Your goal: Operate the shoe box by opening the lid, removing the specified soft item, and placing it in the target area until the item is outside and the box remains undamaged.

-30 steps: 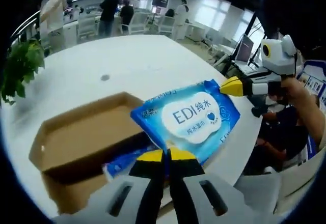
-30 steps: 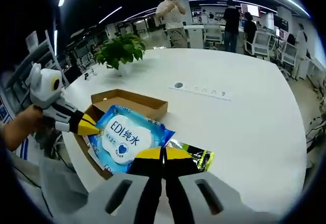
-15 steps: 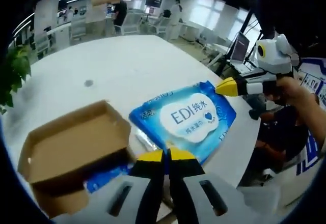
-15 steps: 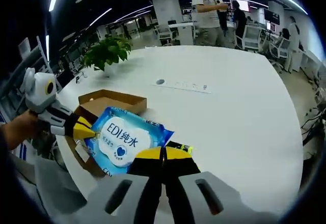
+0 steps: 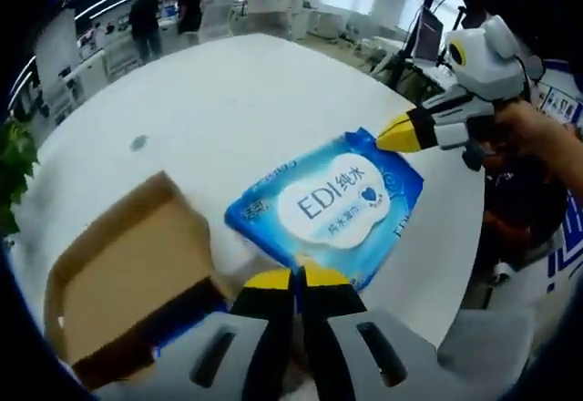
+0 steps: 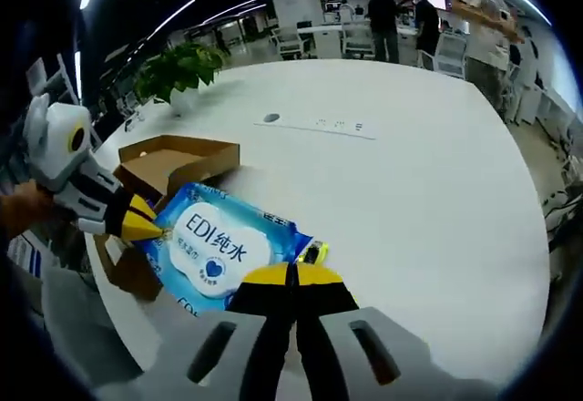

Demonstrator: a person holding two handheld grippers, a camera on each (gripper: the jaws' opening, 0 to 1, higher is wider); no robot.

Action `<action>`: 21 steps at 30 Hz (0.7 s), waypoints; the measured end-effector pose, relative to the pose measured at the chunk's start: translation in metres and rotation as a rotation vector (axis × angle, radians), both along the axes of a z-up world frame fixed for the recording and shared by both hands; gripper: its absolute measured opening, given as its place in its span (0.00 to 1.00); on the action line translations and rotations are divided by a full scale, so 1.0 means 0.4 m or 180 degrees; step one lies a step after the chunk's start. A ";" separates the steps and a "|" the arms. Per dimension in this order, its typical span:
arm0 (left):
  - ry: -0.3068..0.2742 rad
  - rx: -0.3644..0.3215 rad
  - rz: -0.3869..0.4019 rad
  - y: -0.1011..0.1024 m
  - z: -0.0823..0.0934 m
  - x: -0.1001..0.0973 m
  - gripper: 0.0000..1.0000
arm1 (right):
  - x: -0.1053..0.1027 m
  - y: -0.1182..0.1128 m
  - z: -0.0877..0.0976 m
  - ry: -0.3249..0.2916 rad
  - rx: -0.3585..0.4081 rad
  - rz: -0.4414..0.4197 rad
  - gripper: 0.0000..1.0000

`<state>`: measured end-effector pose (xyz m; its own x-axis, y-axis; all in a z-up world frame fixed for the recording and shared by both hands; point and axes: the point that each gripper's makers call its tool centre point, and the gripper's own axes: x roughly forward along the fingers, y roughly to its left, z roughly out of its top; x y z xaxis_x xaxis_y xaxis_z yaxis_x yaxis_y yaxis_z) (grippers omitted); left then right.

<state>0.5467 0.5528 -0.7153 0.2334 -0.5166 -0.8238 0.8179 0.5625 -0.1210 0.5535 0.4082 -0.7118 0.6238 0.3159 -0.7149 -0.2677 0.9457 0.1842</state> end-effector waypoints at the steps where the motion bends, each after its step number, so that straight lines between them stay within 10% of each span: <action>1: -0.0012 0.0026 -0.0015 -0.003 -0.005 0.002 0.00 | 0.005 -0.003 -0.013 0.0002 -0.0005 0.0001 0.00; 21: -0.0229 0.0789 -0.0649 -0.013 -0.096 0.009 0.00 | 0.032 -0.012 -0.132 0.0104 0.0105 -0.0254 0.00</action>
<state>0.5504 0.5478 -0.7539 0.2079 -0.3445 -0.9155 0.9182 0.3914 0.0612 0.5665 0.4032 -0.7646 0.6245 0.2898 -0.7252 -0.1850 0.9571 0.2231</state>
